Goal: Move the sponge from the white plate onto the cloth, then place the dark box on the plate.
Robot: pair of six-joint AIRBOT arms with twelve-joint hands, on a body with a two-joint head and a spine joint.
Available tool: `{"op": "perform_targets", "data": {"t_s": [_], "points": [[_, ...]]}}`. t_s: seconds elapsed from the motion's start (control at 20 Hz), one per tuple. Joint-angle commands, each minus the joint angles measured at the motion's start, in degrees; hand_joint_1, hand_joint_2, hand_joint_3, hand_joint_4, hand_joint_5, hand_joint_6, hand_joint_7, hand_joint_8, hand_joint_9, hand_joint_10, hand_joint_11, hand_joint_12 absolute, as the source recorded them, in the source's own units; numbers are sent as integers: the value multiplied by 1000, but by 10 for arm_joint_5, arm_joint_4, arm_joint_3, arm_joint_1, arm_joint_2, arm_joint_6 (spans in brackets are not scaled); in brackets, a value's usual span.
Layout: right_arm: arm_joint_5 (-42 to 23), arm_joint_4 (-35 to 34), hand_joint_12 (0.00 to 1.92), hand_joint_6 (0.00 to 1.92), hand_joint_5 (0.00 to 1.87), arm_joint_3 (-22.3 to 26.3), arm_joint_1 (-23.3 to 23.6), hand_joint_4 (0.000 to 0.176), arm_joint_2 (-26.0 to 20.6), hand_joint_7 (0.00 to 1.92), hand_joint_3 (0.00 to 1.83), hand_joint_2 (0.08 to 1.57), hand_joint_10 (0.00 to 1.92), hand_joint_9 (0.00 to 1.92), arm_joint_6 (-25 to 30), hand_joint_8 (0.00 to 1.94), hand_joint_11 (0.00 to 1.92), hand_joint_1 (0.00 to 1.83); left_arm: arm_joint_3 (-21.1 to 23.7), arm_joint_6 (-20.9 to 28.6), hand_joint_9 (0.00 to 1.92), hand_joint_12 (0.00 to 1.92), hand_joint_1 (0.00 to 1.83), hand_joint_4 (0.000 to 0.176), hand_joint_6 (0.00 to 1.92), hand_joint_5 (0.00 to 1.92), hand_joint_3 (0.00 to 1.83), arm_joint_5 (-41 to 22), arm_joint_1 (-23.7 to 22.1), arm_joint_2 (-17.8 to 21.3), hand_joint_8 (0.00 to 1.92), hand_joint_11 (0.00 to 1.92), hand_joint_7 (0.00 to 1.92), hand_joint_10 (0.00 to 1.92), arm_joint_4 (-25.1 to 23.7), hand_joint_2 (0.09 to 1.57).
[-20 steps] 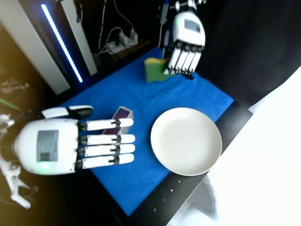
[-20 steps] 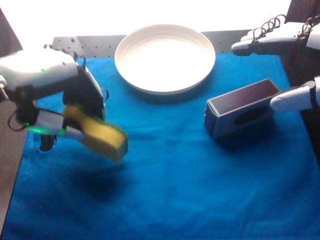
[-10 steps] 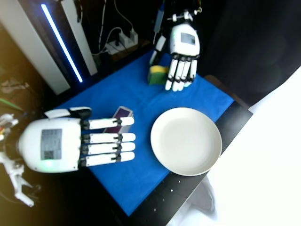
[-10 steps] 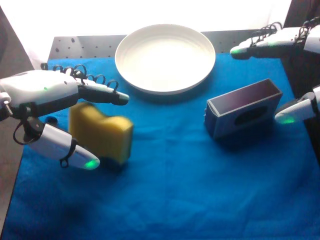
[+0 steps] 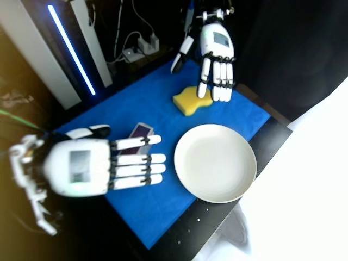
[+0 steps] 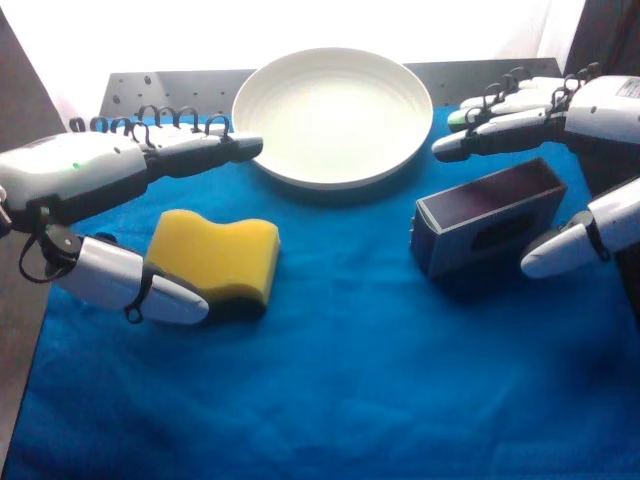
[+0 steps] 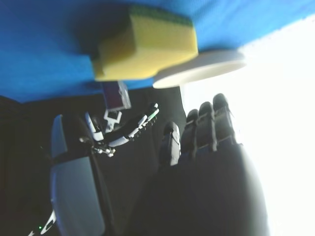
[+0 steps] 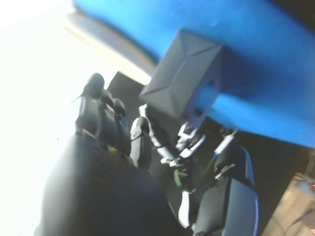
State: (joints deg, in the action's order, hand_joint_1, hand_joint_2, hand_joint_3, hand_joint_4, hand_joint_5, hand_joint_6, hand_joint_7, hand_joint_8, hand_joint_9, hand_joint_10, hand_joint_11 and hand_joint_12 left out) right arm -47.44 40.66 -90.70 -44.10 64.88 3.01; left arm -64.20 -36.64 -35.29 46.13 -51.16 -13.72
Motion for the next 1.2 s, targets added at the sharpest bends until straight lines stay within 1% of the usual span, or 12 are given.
{"op": "perform_targets", "data": {"t_s": [0.0, 0.1, 0.15, 0.25, 0.3, 0.65, 0.75, 0.85, 0.95, 1.0, 1.05, 1.15], "points": [[-35, -25, 843, 2, 468, -2, 10, 32, -1, 357, 1, 900, 14, 342, 5, 2, 21, 692, 2, 1, 2, 2, 769, 176, 1, 73, 2, -70, -3, 3, 0, 2, 22, 0, 14, 858], [-26, -20, 1002, 12, 679, -2, 10, 0, 0, 611, 0, 962, 35, 600, 5, 17, 176, 831, 3, 1, 8, 3, 757, 176, 2, 74, 4, -74, 2, 3, 3, 3, 27, 3, 21, 864], [-22, -18, 1431, 68, 898, -3, 10, 0, 1, 790, 0, 979, 785, 691, 5, 336, 447, 1051, 4, 1, 22, 8, 781, 176, 5, 83, 0, -76, 4, 3, 7, 15, 38, 8, 24, 852], [-19, -14, 1641, 825, 1043, -5, 10, 0, 5, 986, 13, 1068, 1264, 959, 5, 1338, 854, 1182, 5, 1, 32, 14, 801, 176, 9, 100, 0, -87, 14, 3, 9, 25, 48, 10, 35, 851], [-17, -14, 1910, 1074, 938, -7, 10, 0, 8, 1042, 11, 1126, 1838, 1195, 5, 1661, 1268, 1147, 6, 1, 26, 13, 795, 176, 2, 86, 0, -93, 20, 5, 3, 18, 40, 6, 41, 852], [-59, -27, 1921, 1289, 812, -3, 63, 0, 9, 997, 13, 1196, 1748, 1151, 4, 1548, 1155, 1068, 10, 1, 59, 43, 805, 172, 7, 115, 0, -109, 40, 7, 6, 59, 67, 11, 59, 852], [-73, -26, 1903, 1665, 486, -3, 103, 47, 9, 827, 0, 1197, 1721, 996, -3, 1627, 975, 1243, 12, 1, 95, 302, 816, 174, 2, 142, 0, -121, 50, 7, 2, 1, 98, 3, 73, 858], [-68, -27, 1909, 1671, 489, -14, 149, 35, 11, 832, 0, 1179, 1725, 999, -20, 1620, 974, 1265, 13, 1, 104, 362, 801, 170, 1, 146, 0, -146, 67, 6, 1, 0, 102, 3, 100, 853], [-60, -27, 1921, 1760, 517, -43, 176, 70, 47, 816, 0, 1140, 1852, 998, -21, 1735, 1048, 1271, 13, 1, 51, 200, 810, 158, 2, 147, 2, -162, 79, 5, 2, 0, 74, 3, 119, 866], [-44, -27, 1921, 1762, 537, -63, 194, 61, 73, 782, 0, 1146, 1792, 925, -21, 1695, 955, 1239, 13, 1, 43, 121, 819, 131, 2, 155, 2, -168, 85, 4, 2, 0, 80, 0, 126, 870], [-24, -27, 1795, 1631, 616, -84, 205, 0, 96, 883, 0, 1148, 1539, 1001, -21, 1431, 925, 1262, 13, 1, 27, 21, 843, 122, 3, 165, 2, -174, 88, 1, 0, 0, 73, 3, 131, 872], [29, -27, 1791, 1492, 647, -137, 217, 0, 161, 913, 8, 1201, 1458, 957, -21, 1251, 871, 1195, 13, 1, 32, 17, 827, 114, 1, 163, 7, -187, 89, -5, 0, 0, 67, 5, 138, 885]]}}
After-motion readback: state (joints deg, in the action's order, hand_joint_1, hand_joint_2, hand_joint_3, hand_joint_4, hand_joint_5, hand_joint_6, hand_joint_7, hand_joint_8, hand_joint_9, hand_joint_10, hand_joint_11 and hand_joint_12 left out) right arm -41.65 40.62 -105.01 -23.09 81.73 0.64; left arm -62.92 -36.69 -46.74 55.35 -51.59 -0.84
